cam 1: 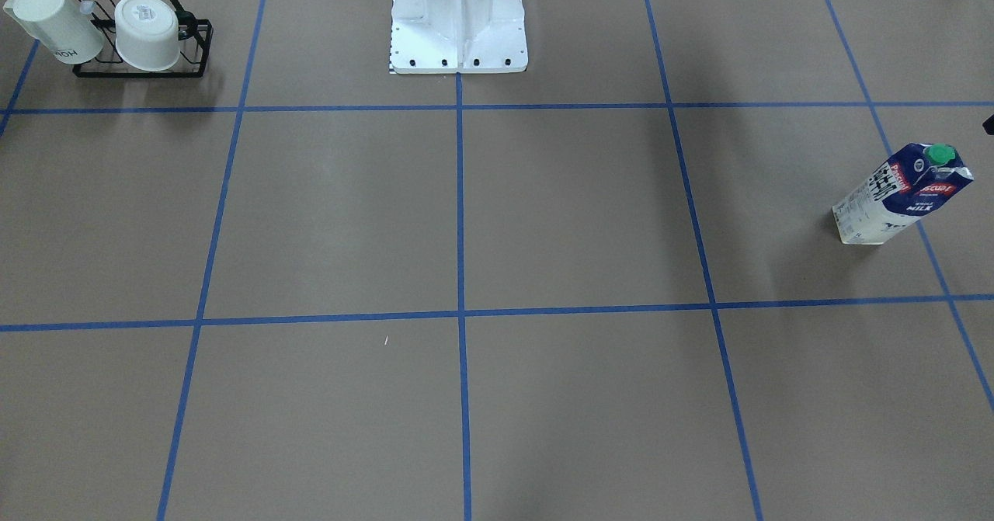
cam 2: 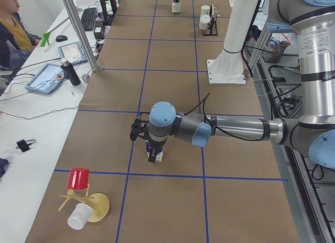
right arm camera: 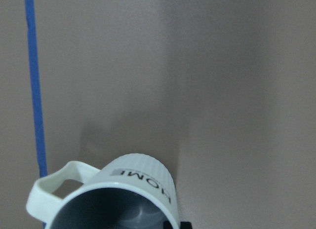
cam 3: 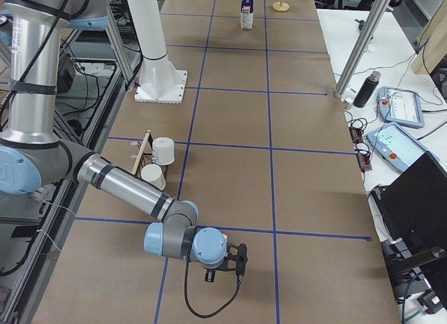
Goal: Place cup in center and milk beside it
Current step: 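Carry the mug with the right gripper toward the table center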
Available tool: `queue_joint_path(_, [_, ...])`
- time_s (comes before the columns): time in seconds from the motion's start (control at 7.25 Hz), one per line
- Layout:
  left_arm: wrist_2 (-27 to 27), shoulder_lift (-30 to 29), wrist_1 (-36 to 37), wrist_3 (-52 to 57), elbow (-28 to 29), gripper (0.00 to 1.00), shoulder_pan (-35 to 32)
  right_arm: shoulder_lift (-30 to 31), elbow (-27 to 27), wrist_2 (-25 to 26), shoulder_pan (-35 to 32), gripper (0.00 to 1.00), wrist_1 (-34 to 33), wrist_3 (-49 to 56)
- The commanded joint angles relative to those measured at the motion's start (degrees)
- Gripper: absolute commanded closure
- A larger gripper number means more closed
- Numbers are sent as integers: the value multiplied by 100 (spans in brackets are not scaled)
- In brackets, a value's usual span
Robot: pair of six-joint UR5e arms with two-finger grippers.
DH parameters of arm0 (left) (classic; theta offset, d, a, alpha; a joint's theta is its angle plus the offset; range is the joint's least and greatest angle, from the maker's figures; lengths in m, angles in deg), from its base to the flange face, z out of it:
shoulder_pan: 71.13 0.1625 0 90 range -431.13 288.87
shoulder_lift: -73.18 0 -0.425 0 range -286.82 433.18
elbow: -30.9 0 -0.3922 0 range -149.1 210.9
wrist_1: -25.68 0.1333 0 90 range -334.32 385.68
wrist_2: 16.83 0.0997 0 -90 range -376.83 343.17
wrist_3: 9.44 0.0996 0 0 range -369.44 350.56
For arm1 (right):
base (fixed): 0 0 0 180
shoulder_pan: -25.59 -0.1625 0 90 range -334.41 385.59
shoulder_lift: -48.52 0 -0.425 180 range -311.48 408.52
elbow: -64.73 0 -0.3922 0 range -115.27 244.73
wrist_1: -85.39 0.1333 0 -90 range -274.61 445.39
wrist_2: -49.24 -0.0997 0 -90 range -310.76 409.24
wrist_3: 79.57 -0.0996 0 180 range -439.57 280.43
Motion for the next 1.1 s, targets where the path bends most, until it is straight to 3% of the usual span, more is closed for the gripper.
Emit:
queue_joint_path(0.0, [-2, 0, 0, 0, 7, 2, 4, 38, 623, -286, -65, 100, -147, -38])
queue_joint_path(0.14, [-2, 0, -44, 0, 16, 2, 4, -66, 1176, -286, -22, 100, -522, -743])
queue_joint_path(0.28, [-2, 0, -44, 0, 7, 2, 4, -259, 1738, -286, 535, 100, -552, -2037])
queue_joint_path(0.55, [-2, 0, -44, 0, 34, 2, 12, -1684, 1850, -182, 1932, 100, -517, -4430])
queue_joint_path(0.83, [-2, -9, -44, 9, 69, 2, 13, -3407, 1745, 1199, 3478, 100, -596, -6854])
queue_joint_path(0.97, [7, -52, -44, 1, 86, 2, 21, -4042, 1431, 1617, 3929, 100, -596, -7459])
